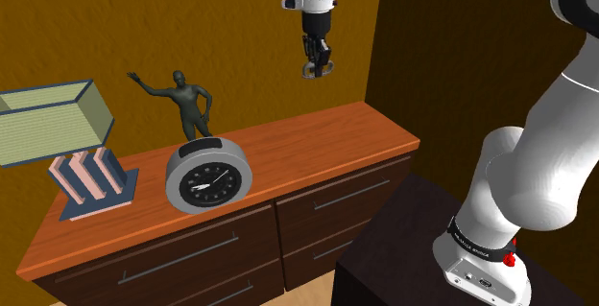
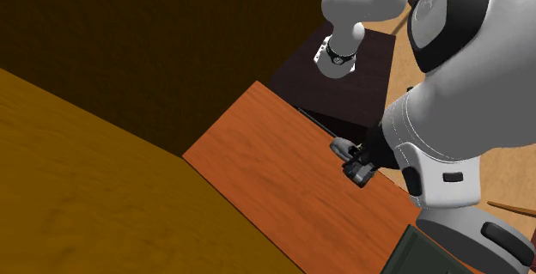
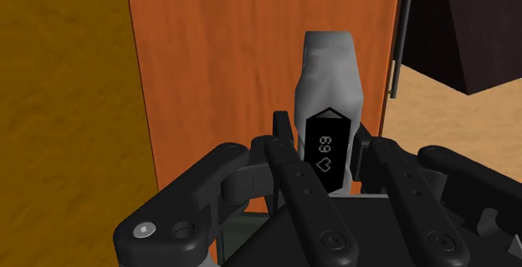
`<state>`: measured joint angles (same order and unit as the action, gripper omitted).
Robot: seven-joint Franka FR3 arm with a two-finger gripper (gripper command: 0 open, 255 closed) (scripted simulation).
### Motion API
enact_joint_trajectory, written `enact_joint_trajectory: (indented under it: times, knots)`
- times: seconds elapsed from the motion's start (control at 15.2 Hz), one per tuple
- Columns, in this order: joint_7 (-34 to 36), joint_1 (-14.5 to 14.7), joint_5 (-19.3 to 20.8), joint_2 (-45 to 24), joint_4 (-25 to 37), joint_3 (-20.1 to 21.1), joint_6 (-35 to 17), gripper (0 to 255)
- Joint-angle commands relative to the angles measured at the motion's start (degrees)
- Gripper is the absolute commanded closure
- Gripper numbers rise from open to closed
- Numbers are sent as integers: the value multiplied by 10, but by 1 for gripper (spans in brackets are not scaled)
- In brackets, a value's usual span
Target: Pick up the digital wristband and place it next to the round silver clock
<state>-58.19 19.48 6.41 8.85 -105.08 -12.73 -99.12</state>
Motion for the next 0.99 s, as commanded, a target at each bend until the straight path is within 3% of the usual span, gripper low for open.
enact_joint_trajectory:
  times: [0.0,0.73,0.92]
  knots:
    - [26,11,-3,-11,13,15,5,255]
    - [145,71,-18,-136,162,79,40,255]
    - [150,73,-18,-139,150,81,26,255]
